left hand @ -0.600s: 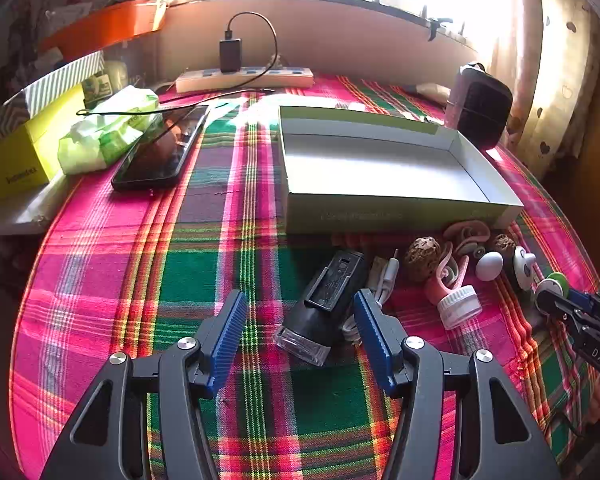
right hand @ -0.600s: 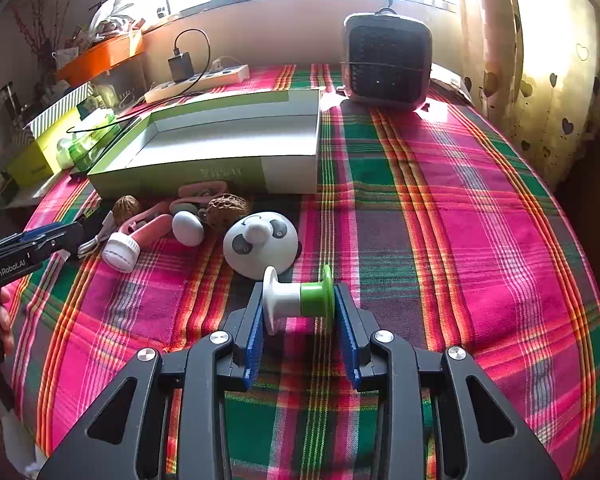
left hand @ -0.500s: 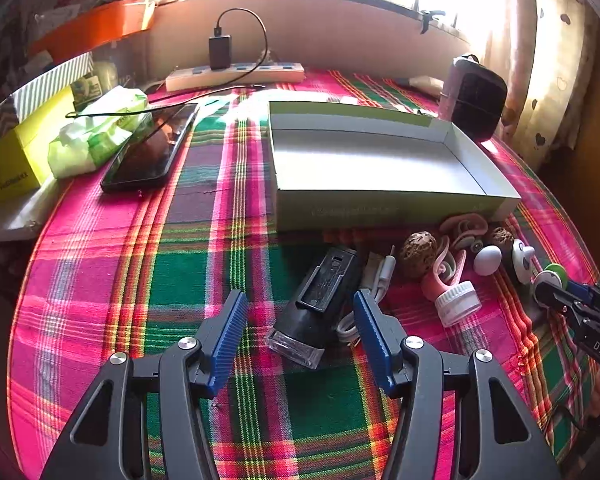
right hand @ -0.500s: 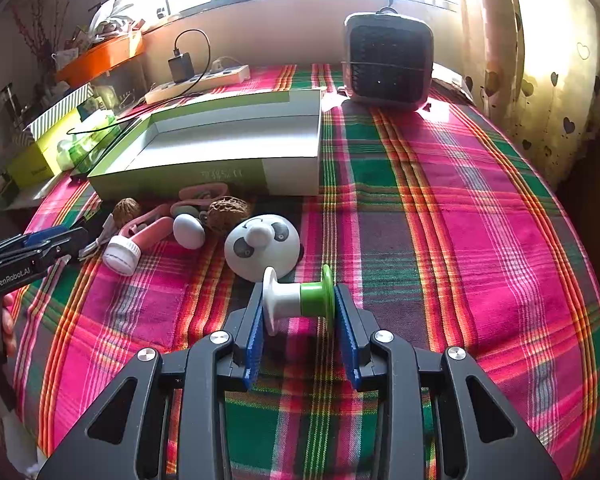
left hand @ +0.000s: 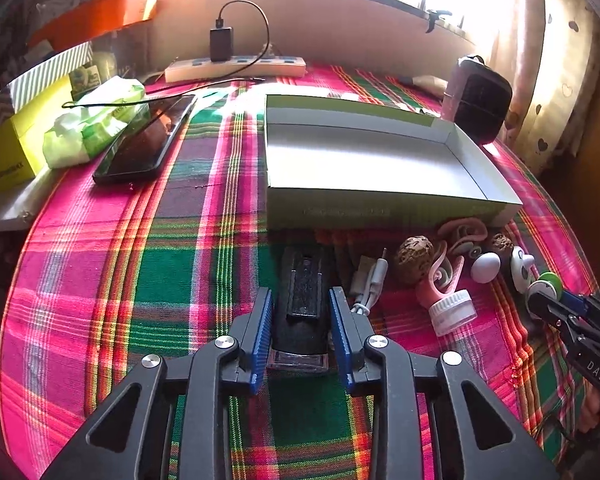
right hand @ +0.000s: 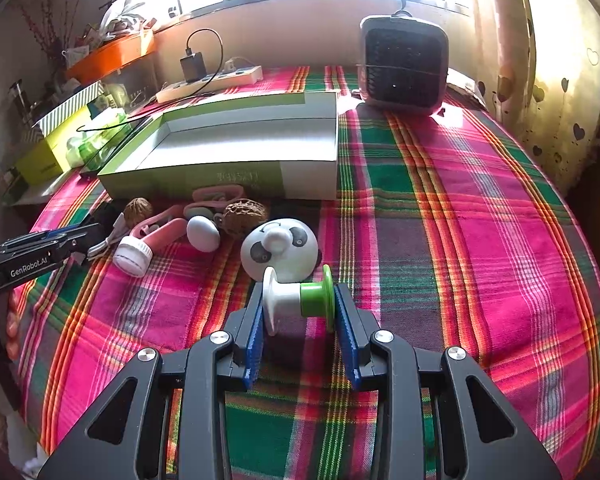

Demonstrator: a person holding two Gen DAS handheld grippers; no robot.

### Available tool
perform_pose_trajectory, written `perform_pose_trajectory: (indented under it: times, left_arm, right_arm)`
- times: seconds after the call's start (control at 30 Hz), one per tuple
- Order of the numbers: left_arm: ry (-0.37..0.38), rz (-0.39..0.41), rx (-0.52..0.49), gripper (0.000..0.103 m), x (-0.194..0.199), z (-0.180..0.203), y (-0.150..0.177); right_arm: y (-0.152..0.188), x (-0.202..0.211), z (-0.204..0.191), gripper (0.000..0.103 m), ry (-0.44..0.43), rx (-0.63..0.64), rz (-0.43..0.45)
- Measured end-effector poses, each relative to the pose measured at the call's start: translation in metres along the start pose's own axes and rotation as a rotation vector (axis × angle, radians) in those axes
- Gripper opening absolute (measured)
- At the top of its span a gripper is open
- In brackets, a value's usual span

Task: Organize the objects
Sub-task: 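Close left gripper on black handheld device while right gripper holds white-green spool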

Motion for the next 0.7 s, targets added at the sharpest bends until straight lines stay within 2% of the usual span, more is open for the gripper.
perform_pose_trajectory:
  times: [0.47,0.7]
  left_arm:
    - [0.029,0.02,0.045,0.025,0.014,0.016,0.024]
    - [0.006,0.027,0.025,0.025,0.014,0.018,0.026]
  right_arm:
    - [0.006,0.008,-0.03,0.034,-0.051,0.063,0.018]
    - [0.008,0.009,-0.041,0.034,-0.056,0.097,0.024]
Point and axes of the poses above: each gripper's, at about its wrist camera, not at the fingertips, and x roughly against the way its jaws point, z to its right, y to its underside, the point moved 9 cm from there along -x, roughly the way its jaws point, and after that the axes turned 13 degrees about y, right-handed, at the moved point
